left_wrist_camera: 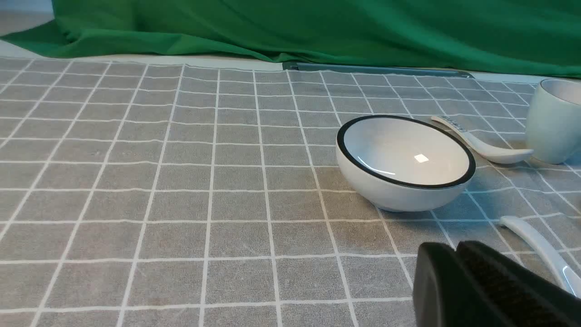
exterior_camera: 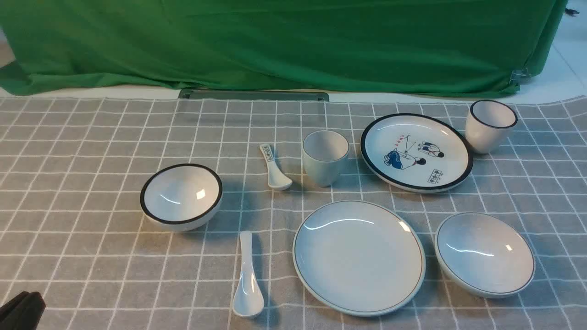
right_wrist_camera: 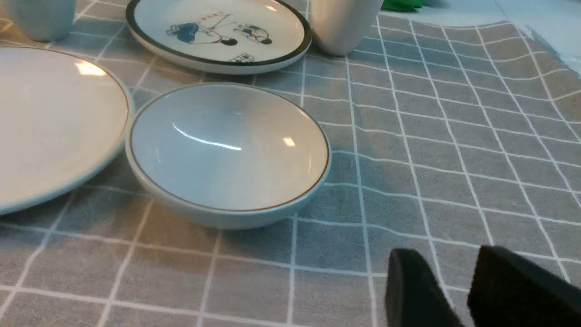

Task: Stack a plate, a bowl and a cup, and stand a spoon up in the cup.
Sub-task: Use the right arm to grab a blue rice bowl

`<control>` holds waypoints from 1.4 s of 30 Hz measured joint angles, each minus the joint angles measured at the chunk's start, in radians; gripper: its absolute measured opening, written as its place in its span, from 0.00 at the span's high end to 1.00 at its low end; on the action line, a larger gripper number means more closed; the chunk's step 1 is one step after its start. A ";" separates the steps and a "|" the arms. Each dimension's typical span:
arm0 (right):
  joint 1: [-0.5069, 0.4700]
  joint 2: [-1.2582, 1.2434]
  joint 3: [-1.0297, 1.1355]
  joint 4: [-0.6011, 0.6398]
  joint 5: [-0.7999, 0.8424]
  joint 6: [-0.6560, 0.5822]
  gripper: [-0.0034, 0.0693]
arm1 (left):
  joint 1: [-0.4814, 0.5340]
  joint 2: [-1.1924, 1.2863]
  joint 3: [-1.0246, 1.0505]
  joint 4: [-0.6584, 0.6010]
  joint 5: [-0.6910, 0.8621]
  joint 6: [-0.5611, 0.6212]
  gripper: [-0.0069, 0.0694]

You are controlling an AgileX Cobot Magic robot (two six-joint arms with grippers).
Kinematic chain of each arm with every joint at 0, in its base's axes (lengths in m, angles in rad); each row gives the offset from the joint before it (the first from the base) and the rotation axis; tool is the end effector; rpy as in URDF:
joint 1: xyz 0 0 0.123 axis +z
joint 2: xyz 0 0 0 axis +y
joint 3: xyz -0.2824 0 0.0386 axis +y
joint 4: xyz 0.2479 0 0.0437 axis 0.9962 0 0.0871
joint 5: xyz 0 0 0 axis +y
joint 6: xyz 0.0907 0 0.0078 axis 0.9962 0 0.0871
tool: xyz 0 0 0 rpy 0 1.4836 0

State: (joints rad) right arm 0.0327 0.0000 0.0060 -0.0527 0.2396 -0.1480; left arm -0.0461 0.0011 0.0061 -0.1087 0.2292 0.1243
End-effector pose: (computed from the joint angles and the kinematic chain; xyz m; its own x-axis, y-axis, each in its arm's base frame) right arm 0.0556 0.0007 0.1894 -0.1502 -0.2029 -0.9676 -0.0511 0.9790 -0.1973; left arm 0.0557 -0.0048 0.1903 -0.1459 0.0252 -0.9890 0.0731 0.9972 0.0146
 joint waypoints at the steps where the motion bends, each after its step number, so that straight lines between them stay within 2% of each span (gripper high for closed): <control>1: 0.000 0.000 0.000 0.000 0.000 0.000 0.62 | 0.000 0.000 0.000 0.000 0.000 0.000 0.89; 27: 0.000 0.000 0.000 0.000 0.000 0.000 0.62 | 0.000 0.000 0.000 -0.007 -0.017 -0.001 0.89; 32: 0.000 0.000 0.000 0.000 0.000 0.000 0.62 | 0.000 0.000 0.000 -0.192 -0.185 -0.089 0.89; 38: 0.000 0.000 0.000 0.006 -0.005 0.006 0.62 | 0.000 0.000 0.000 -0.295 -0.298 -0.159 0.89; 40: 0.000 0.000 0.000 0.038 -0.025 0.032 0.62 | 0.000 0.000 0.000 -0.316 -0.331 -0.214 0.89; 42: 0.000 0.000 0.000 0.159 -0.125 0.148 0.62 | 0.000 0.000 0.001 -0.327 -0.432 -0.320 0.89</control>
State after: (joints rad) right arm 0.0327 0.0000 0.0060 0.1067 0.1145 0.0000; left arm -0.0461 0.0011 0.0068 -0.4354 -0.2026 -0.1957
